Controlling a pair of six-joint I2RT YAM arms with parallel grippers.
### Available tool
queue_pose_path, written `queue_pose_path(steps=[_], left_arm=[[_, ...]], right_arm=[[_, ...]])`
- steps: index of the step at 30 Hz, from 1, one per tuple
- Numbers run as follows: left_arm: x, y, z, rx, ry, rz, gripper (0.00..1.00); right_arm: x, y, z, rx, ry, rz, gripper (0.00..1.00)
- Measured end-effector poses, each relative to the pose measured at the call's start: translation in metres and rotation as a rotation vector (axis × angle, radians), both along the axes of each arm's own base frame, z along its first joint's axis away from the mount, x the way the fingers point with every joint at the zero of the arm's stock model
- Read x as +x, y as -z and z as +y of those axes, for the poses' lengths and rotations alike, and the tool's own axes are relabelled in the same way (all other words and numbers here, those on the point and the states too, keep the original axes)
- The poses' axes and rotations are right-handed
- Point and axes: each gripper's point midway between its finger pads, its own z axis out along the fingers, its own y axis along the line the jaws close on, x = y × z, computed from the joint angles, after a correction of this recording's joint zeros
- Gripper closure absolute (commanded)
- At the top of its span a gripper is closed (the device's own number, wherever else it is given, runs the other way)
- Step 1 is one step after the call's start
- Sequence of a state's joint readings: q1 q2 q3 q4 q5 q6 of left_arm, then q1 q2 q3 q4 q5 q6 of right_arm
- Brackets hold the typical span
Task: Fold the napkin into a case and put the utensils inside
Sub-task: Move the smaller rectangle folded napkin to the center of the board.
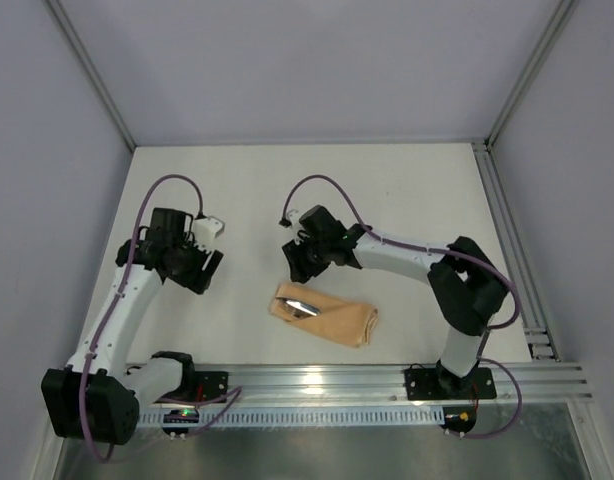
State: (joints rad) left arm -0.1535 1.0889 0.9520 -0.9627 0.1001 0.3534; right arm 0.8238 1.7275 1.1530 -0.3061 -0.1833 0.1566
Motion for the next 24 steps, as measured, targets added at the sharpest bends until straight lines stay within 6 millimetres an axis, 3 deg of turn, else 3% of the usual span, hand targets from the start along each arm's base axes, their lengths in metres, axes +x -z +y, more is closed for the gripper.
queue_pose_path(steps=[6,14,20,24], left_arm=[[-0.011,0.014,0.013,-0.033,-0.066,0.04,0.31],[-0.012,0.014,0.006,-0.068,-0.036,0.043,0.31],[-0.012,0.014,0.004,-0.081,-0.029,0.044,0.31],[-0.012,0.014,0.003,-0.084,-0.028,0.045,0.31]], right_arm=[[0.007,0.026,0.024,0.023,-0.094,0.051,0.5],[0.011,0.026,0.027,0.051,-0.105,0.047,0.53],[0.003,0.049,0.02,0.027,-0.113,0.104,0.57],[-0.005,0.051,0.025,0.059,-0.146,0.137,0.59]])
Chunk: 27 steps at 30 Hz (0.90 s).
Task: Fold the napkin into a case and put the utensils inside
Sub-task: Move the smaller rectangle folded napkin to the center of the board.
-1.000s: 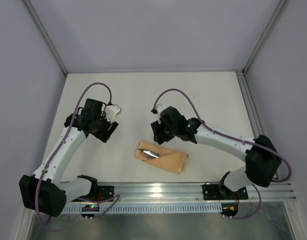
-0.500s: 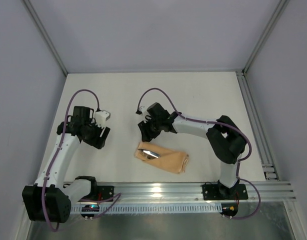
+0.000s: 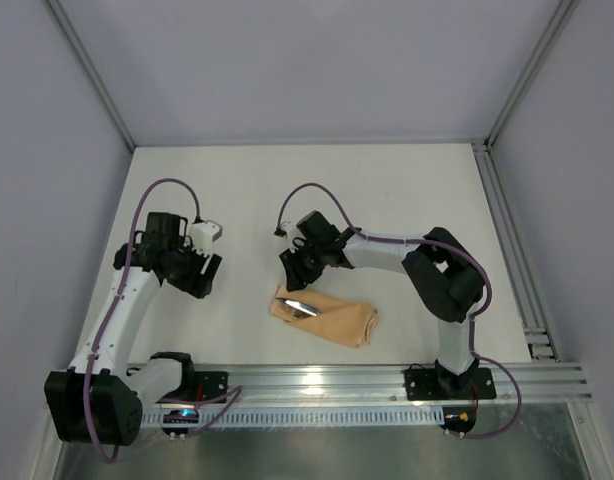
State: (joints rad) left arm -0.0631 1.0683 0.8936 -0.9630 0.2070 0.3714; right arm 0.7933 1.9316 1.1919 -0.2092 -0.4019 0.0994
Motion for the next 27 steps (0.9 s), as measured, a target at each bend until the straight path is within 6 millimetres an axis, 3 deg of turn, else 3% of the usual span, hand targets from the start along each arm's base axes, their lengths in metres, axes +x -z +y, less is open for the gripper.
queue_pose_path(steps=[16,18,27], left_arm=[[0.0,0.0,-0.001,-0.003,0.002,0.0,0.31],[0.0,0.0,-0.001,-0.003,0.002,0.0,0.31],[0.0,-0.003,0.0,-0.003,0.004,-0.013,0.31]], right_arm=[[-0.02,0.006,0.0,0.038,-0.05,0.085,0.9],[-0.017,0.006,0.0,0.045,-0.036,0.092,0.97],[0.019,0.006,-0.005,0.092,0.127,0.102,0.97]])
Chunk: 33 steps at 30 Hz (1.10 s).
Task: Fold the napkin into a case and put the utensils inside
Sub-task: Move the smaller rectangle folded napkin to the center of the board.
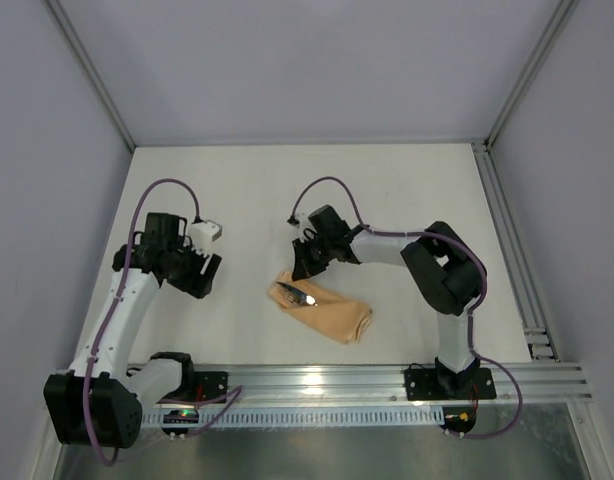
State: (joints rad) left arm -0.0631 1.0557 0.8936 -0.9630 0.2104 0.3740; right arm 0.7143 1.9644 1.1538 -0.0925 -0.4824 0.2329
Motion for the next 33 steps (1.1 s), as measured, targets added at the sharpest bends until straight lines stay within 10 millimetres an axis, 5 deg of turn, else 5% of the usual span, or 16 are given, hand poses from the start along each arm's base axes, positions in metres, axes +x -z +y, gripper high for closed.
queue_pose_path(steps=[5,17,33], left_arm=[[0.0,0.0,0.0,0.0,0.0,0.0,0.31],[0.0,0.0,0.002,0.008,-0.003,-0.002,0.31],[0.0,-0.004,0.004,0.017,-0.008,-0.025,0.31]], right_arm=[[0.03,0.0,-0.004,0.005,0.128,-0.007,0.97],[0.153,-0.006,-0.029,0.082,0.623,0.006,0.97],[0.226,-0.015,-0.06,0.213,1.135,0.052,0.97]])
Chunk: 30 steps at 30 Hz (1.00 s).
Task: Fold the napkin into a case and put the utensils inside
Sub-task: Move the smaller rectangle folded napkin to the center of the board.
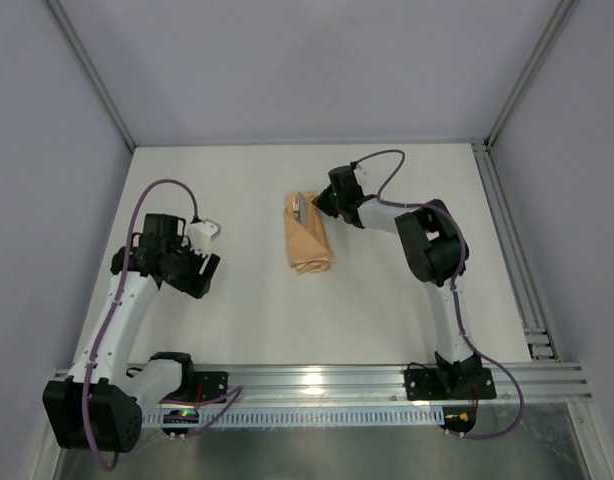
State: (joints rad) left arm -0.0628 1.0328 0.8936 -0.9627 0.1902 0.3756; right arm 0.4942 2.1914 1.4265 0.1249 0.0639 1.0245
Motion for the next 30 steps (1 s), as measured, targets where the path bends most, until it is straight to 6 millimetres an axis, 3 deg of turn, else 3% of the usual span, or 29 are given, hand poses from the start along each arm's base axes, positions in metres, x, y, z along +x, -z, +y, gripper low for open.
queue_pose_path(steps=[4,8,10,13,17,20,23,26,27,30], left_arm=[[0.0,0.0,0.001,0.005,-0.003,-0.001,0.31],[0.0,0.0,0.001,0.006,-0.004,-0.001,0.31],[0.0,0.0,0.002,0.006,-0.004,-0.001,0.31],[0.0,0.0,0.002,0.006,-0.006,-0.001,0.31],[0.0,-0.001,0.002,0.007,-0.008,-0.004,0.31],[0.0,-0.002,0.003,0.006,-0.01,-0.01,0.31],[0.0,-0.003,0.004,0.006,-0.014,-0.018,0.31],[0.0,-0.006,0.005,0.007,-0.022,-0.033,0.31],[0.0,-0.007,0.006,0.007,-0.024,-0.038,0.31],[0.0,-0.009,0.006,0.007,-0.026,-0.048,0.31]], right_arm=[[0.031,0.001,0.008,0.015,0.009,-0.024,0.95],[0.046,0.004,0.019,0.02,-0.013,-0.035,0.8],[0.048,0.005,0.022,0.019,-0.028,-0.036,0.66],[0.048,0.0,0.023,0.012,-0.044,-0.05,0.57],[0.036,-0.007,0.009,-0.063,-0.063,-0.06,0.5],[0.026,-0.026,-0.005,-0.141,-0.082,-0.087,0.5],[0.011,-0.062,-0.017,-0.196,-0.116,-0.154,0.52],[-0.018,-0.1,-0.03,-0.232,-0.161,-0.228,0.72],[-0.029,-0.11,-0.031,-0.232,-0.185,-0.254,0.87],[-0.069,-0.123,-0.022,-0.176,-0.303,-0.319,0.97]])
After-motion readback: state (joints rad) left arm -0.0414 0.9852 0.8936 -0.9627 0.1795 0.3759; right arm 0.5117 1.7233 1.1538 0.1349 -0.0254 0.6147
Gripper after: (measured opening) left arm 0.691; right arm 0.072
